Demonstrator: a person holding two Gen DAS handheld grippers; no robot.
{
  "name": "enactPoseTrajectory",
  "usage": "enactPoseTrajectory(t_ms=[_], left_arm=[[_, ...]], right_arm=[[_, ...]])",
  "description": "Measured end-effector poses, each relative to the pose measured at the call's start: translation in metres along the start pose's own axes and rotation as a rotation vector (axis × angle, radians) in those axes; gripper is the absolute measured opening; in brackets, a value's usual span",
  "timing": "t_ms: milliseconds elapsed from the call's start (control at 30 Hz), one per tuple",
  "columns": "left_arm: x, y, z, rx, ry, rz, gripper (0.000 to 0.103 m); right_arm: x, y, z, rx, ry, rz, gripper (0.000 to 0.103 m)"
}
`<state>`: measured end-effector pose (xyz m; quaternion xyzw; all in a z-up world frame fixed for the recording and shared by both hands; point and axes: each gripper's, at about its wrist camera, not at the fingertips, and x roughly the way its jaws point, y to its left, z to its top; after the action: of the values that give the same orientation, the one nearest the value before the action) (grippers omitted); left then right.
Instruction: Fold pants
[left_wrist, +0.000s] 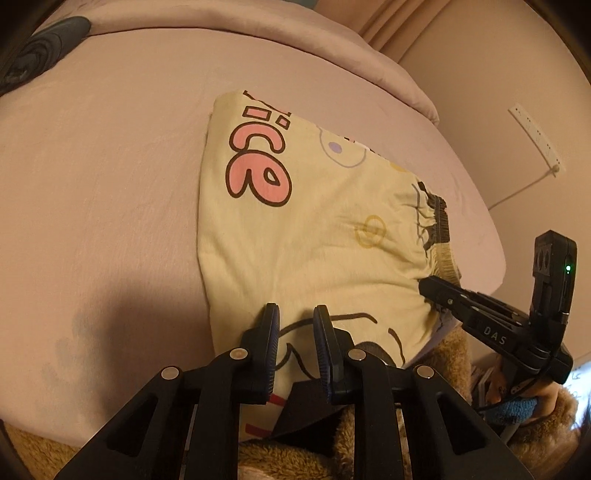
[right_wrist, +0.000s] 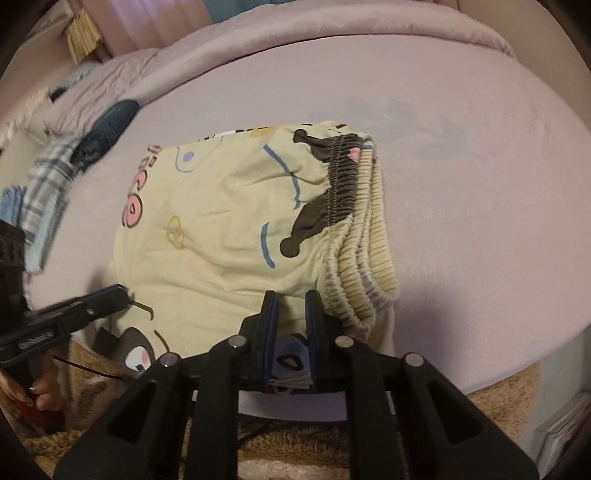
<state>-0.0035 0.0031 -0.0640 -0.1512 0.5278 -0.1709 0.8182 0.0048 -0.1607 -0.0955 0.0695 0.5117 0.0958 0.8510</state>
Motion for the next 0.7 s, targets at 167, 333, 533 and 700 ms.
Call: enactPoseTrajectory(t_ms=[167,333,533,700], left_arm=[[-0.007,0.0,-0.01,0.002,0.008,0.004,0.023],[-0.016,-0.001,0.002,-0.006,0.032,-0.016,0.023],[-0.036,0.001,0.053,-0.002,-0.085,0.014,0.033],[-0.011,0.017,0.098,-0.008,-0.108,0.1,0.044]], right_arm=[[0.0,0.001,-0.002,-0.011,0.002,-0.016,0.014],[0.002,0.006,0.0,-0.022,0.005,-0.027,0.015],[0.002,0.006,-0.001,-0.013,0.001,-0.016,0.015],[0.001,0.002,-0.002,-0.013,-0.001,-0.012,0.015]])
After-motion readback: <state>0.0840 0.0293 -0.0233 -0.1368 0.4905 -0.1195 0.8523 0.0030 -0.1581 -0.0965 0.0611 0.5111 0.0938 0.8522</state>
